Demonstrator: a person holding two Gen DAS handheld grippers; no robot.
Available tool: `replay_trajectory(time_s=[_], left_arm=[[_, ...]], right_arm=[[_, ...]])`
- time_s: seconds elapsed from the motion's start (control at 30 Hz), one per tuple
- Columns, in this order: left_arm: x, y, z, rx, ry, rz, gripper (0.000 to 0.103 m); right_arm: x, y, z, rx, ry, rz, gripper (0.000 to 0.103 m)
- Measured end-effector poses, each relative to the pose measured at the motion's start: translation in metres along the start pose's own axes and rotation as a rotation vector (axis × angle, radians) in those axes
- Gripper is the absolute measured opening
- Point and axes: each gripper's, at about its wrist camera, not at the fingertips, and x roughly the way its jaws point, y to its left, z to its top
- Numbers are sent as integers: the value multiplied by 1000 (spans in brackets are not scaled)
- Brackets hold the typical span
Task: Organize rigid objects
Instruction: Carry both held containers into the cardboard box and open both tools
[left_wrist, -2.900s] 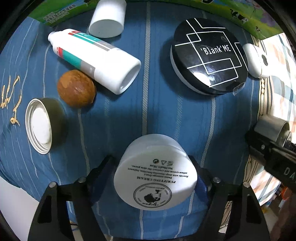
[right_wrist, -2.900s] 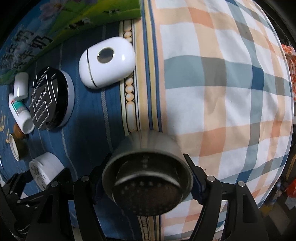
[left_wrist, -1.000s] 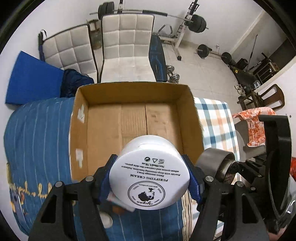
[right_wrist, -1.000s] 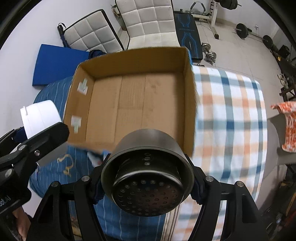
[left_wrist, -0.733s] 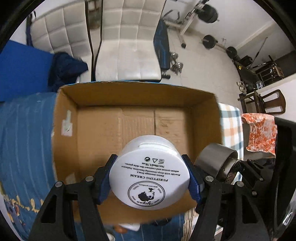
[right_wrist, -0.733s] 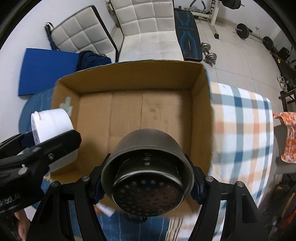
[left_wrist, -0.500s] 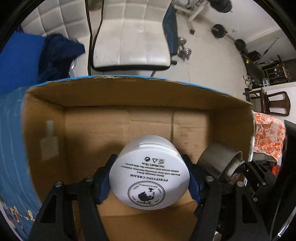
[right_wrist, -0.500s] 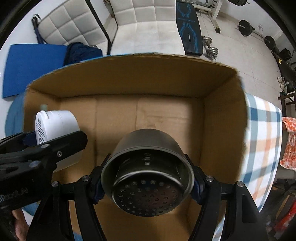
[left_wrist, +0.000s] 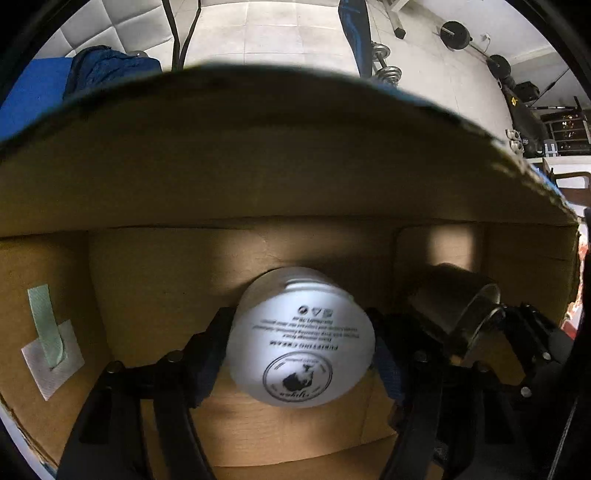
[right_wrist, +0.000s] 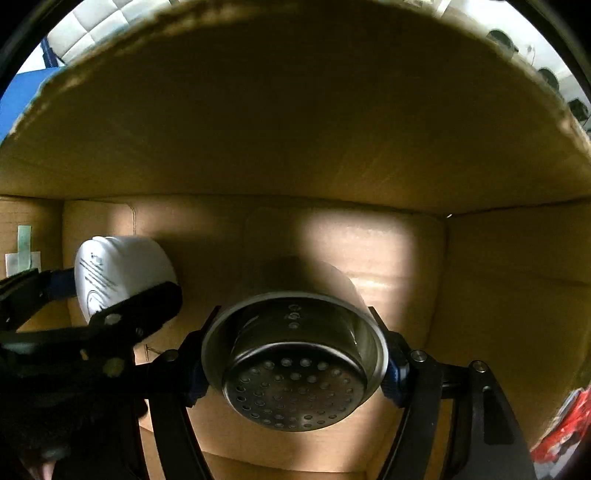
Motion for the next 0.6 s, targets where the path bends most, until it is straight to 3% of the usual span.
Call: replay_trajectory(time_s=[0.13, 0.37, 0.6], left_arm=[[-7, 7, -5, -56, 24, -35, 76], [-48, -1, -36, 9, -65, 55, 102], [-84, -11, -87, 42, -183, 92, 103]], right_arm=[[-3, 2, -1, -2, 1, -5, 77], [-20, 6, -18, 1, -10, -10, 101], [-46, 11, -61, 13, -61, 15, 103]])
